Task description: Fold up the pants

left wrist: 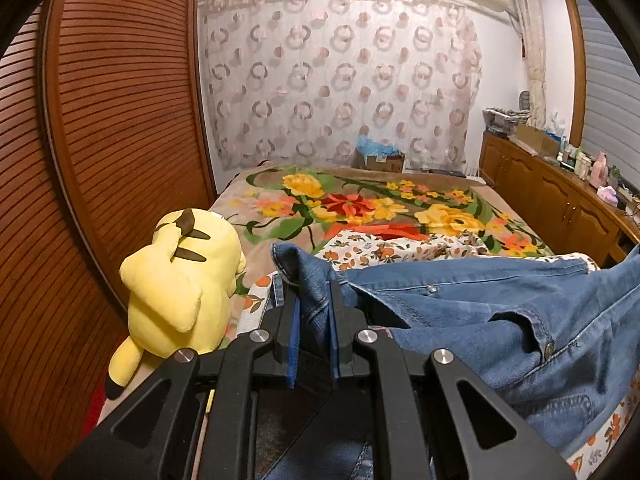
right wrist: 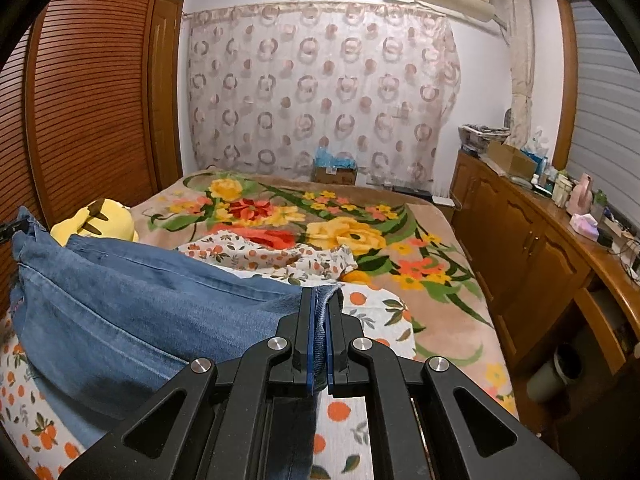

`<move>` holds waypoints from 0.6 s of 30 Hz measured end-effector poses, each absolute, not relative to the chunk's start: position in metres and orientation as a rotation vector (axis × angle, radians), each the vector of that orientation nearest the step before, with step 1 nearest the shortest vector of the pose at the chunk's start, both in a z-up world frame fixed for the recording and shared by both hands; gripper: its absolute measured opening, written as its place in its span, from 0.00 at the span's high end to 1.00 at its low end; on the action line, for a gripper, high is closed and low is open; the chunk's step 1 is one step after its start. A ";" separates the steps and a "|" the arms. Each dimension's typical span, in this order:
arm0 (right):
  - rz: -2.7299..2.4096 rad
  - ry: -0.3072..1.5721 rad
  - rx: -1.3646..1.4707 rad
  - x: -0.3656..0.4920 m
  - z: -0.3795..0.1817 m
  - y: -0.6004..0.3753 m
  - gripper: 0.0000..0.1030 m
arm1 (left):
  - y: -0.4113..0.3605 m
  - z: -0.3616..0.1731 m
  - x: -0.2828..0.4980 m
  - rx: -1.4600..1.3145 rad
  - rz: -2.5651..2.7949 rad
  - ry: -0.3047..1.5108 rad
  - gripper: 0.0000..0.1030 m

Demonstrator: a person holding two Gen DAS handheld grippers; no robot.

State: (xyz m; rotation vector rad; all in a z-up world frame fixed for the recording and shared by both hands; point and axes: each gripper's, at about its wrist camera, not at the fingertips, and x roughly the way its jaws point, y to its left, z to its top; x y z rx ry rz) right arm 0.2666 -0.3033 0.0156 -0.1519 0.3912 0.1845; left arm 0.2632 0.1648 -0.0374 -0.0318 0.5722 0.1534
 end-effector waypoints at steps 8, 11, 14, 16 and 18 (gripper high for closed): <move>0.196 0.379 -0.159 0.281 0.019 -0.306 0.97 | 0.170 -0.032 0.294 -0.020 0.169 0.567 0.87; 0.195 0.378 -0.170 0.289 0.019 -0.306 0.96 | 0.172 -0.029 0.311 -0.020 0.171 0.566 0.87; 0.188 0.393 -0.176 0.302 0.009 -0.303 0.96 | 0.173 -0.031 0.329 -0.022 0.167 0.576 0.87; 0.180 0.410 -0.182 0.308 0.002 -0.302 0.97 | 0.172 -0.036 0.338 -0.015 0.166 0.588 0.87; 0.173 0.436 -0.187 0.318 -0.005 -0.300 0.97 | 0.172 -0.043 0.347 -0.009 0.166 0.606 0.87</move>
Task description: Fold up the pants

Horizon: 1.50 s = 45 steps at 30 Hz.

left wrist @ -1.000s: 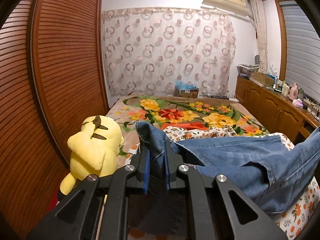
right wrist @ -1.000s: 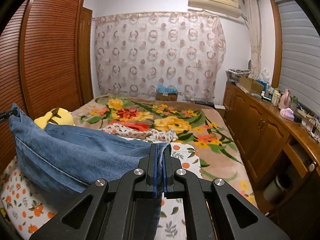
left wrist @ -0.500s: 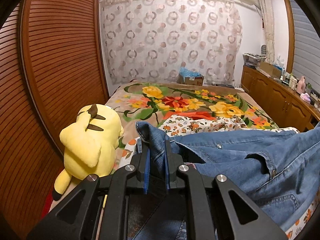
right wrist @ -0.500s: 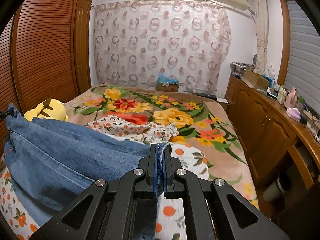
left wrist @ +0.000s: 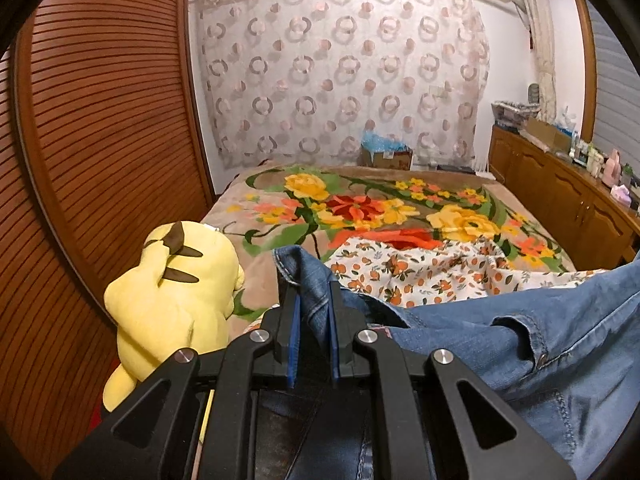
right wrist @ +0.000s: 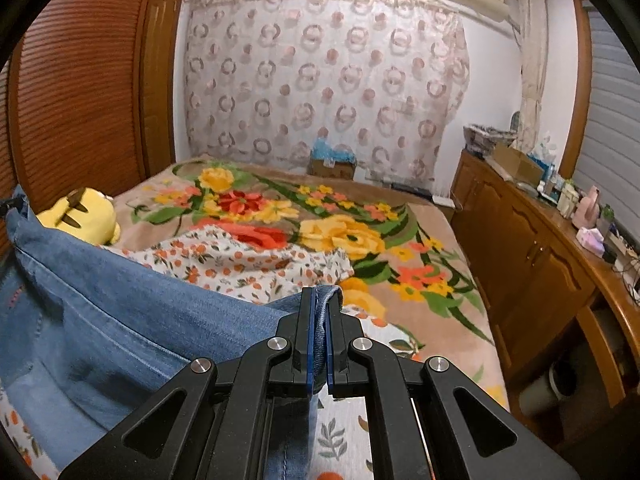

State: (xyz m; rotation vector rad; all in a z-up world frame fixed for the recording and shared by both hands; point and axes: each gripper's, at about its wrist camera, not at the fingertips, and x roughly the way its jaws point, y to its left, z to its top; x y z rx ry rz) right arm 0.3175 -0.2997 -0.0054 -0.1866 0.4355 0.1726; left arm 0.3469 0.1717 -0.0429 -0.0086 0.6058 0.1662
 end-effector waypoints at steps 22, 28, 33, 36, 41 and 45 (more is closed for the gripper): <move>0.201 0.510 -0.084 0.337 0.013 -0.312 0.38 | 0.169 -0.048 0.337 -0.010 0.105 0.691 0.50; 0.210 0.528 -0.084 0.328 0.002 -0.316 0.38 | 0.150 -0.068 0.336 -0.011 0.004 0.736 0.26; 0.229 0.572 -0.081 0.336 0.001 -0.317 0.38 | 0.133 -0.081 0.335 -0.007 -0.029 0.755 0.26; 0.240 0.599 -0.068 0.346 0.003 -0.321 0.38 | 0.126 -0.080 0.334 0.006 -0.046 0.754 0.26; 0.264 0.671 -0.029 0.368 0.005 -0.324 0.44 | 0.125 -0.082 0.335 0.007 -0.060 0.763 0.26; 0.277 0.719 -0.018 0.388 0.005 -0.326 0.77 | 0.126 -0.082 0.344 0.014 -0.064 0.778 0.26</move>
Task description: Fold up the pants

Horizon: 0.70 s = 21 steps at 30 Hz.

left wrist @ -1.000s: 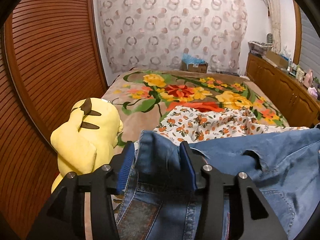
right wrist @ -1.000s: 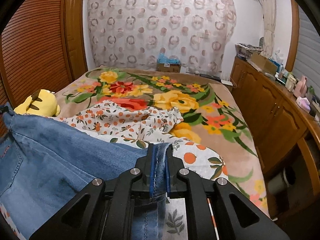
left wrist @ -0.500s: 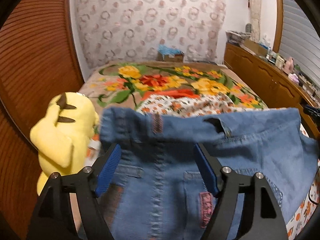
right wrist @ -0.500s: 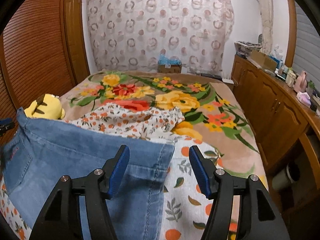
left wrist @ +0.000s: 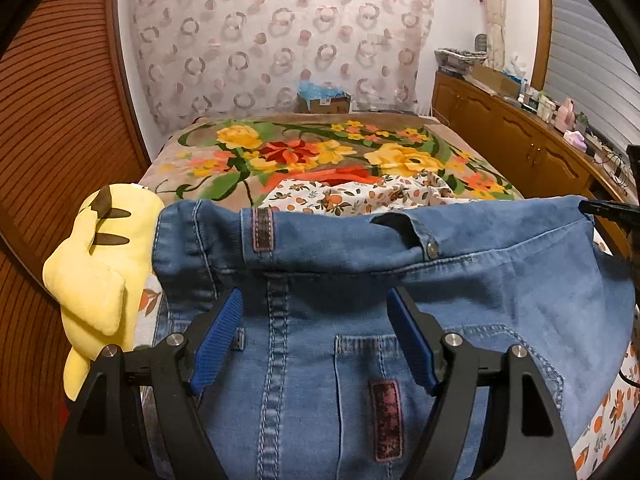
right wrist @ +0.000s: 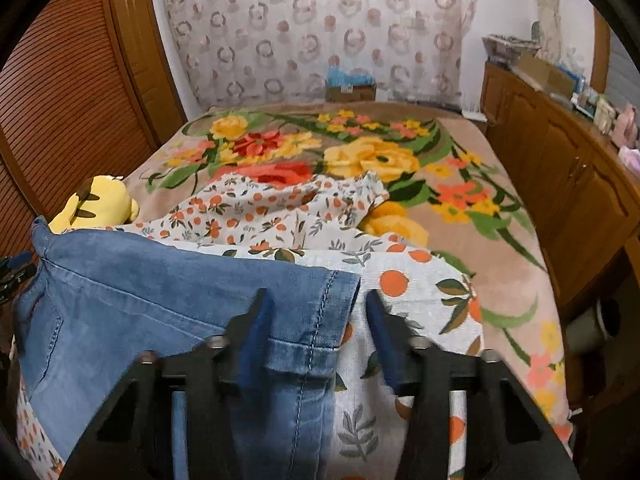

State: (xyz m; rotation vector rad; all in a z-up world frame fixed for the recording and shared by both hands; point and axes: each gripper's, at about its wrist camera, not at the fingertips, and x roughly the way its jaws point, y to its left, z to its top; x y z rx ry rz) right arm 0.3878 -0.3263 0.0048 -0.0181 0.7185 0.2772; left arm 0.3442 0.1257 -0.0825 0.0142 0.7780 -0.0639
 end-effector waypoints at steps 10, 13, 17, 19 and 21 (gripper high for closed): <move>0.263 0.638 -0.065 0.403 0.016 -0.323 0.94 | 0.139 -0.084 0.389 0.044 -0.019 0.811 0.27; 0.249 0.618 -0.082 0.403 0.014 -0.316 0.94 | 0.147 -0.090 0.403 0.039 0.003 0.837 0.32; 0.245 0.643 -0.097 0.404 0.004 -0.306 0.94 | 0.157 -0.099 0.409 0.048 0.057 0.854 0.32; 0.249 0.643 -0.085 0.402 0.005 -0.308 0.93 | 0.161 -0.099 0.406 0.029 0.059 0.857 0.32; 0.257 0.641 -0.069 0.396 0.008 -0.313 0.82 | 0.163 -0.097 0.400 0.021 0.056 0.848 0.32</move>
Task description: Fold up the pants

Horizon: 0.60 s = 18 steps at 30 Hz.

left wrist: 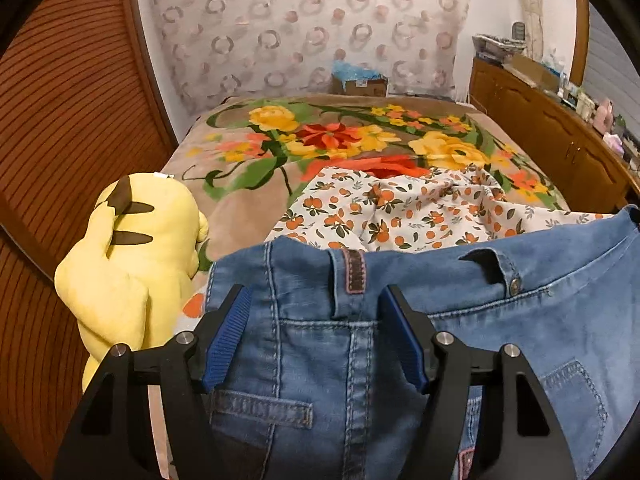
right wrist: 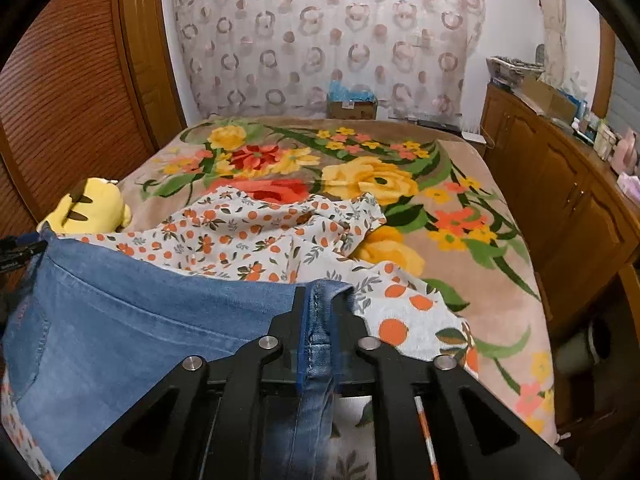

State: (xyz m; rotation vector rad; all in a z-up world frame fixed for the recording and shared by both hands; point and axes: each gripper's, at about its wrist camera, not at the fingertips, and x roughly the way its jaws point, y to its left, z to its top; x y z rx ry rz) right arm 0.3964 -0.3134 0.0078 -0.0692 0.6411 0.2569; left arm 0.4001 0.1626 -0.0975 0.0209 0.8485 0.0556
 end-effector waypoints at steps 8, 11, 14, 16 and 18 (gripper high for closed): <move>0.259 0.614 -0.043 0.341 0.016 -0.331 0.59 | 0.154 -0.080 0.361 0.007 0.004 0.804 0.32; 0.264 0.623 -0.046 0.313 0.014 -0.336 0.59 | 0.147 -0.075 0.344 0.003 -0.012 0.790 0.32; 0.274 0.628 -0.044 0.283 0.012 -0.338 0.59 | 0.140 -0.069 0.326 0.001 -0.030 0.776 0.32; 0.278 0.633 -0.038 0.267 0.010 -0.340 0.59 | 0.137 -0.066 0.313 -0.002 -0.042 0.766 0.32; 0.281 0.645 -0.025 0.252 0.006 -0.342 0.59 | 0.133 -0.066 0.298 -0.009 -0.051 0.761 0.32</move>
